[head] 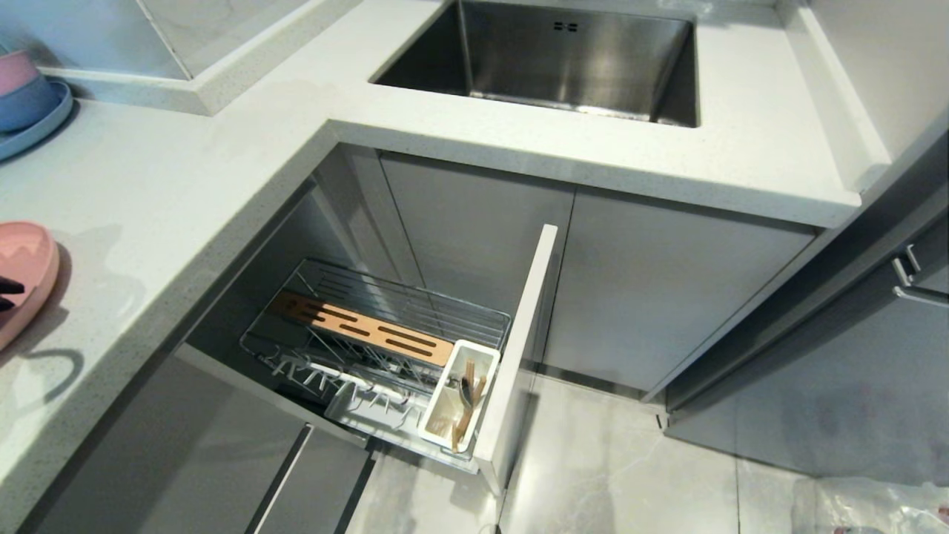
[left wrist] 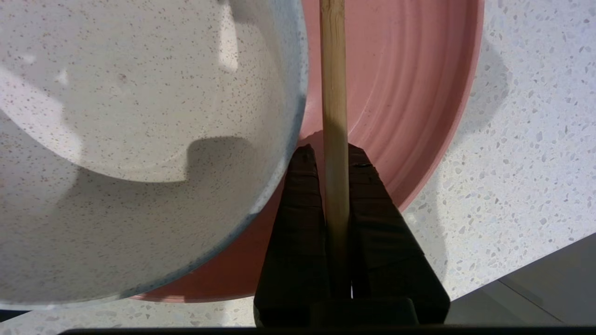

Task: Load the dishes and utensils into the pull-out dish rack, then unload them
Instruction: Take the chopsticks out of the cupboard

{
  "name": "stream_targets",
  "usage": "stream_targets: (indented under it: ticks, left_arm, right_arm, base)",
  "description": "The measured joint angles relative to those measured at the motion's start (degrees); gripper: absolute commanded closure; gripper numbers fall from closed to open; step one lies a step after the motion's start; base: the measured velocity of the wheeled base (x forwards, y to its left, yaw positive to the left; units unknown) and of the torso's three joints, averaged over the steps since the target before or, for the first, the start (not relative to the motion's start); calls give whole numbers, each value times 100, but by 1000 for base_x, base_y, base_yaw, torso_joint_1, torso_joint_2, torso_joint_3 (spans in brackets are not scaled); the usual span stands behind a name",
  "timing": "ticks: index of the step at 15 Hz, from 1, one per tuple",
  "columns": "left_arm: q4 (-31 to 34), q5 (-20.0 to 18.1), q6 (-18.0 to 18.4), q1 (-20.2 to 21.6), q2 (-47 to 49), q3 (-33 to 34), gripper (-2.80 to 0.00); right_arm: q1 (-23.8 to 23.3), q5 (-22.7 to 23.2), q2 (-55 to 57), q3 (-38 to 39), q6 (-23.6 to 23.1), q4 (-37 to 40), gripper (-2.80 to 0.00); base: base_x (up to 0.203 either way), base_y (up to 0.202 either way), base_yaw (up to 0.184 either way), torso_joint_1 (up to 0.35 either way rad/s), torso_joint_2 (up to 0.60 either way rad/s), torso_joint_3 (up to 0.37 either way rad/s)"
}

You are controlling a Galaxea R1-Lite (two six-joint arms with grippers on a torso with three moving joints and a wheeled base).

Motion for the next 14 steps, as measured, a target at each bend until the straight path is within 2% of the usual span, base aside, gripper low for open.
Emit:
stream_targets:
  ticks: [1, 2, 14]
  left_arm:
    - [-1, 0, -2, 5, 0, 2, 0]
    - [-3, 2, -3, 9, 0, 6, -280]
    - [-2, 0, -37, 11, -150, -30, -280]
  right_arm:
    - [0, 0, 0, 0, 2, 0, 0]
    - [0, 0, 0, 0, 0, -2, 0]
    - [0, 0, 0, 0, 2, 0, 0]
  base:
    - [0, 0, 0, 0, 0, 0]
    - [0, 0, 0, 0, 0, 0]
    - [0, 0, 0, 0, 0, 0]
